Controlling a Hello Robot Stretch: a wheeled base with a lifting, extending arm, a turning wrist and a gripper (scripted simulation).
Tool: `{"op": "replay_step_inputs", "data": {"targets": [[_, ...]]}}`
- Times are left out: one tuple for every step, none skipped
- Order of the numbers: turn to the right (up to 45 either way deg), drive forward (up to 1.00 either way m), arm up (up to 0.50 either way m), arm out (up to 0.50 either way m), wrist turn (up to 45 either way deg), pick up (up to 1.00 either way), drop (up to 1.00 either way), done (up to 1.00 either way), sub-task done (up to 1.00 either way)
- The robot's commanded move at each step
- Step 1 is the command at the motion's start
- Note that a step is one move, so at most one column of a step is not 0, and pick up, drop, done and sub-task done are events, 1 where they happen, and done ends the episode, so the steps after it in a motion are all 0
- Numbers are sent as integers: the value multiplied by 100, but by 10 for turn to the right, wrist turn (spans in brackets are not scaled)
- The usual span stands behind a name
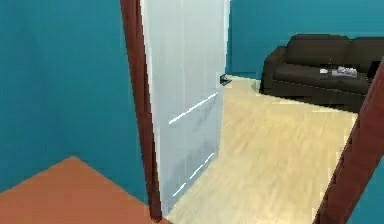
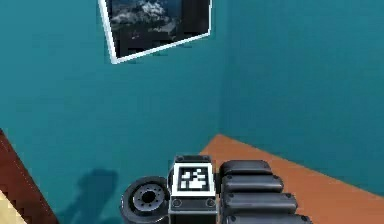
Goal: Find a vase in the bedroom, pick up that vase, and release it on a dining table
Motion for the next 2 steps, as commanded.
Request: {"op": "replay_step_inputs", "data": {"targets": [[0,70,0,0,0,0,0,0,0],[330,0,0,0,0,0,0,0,0]]}}
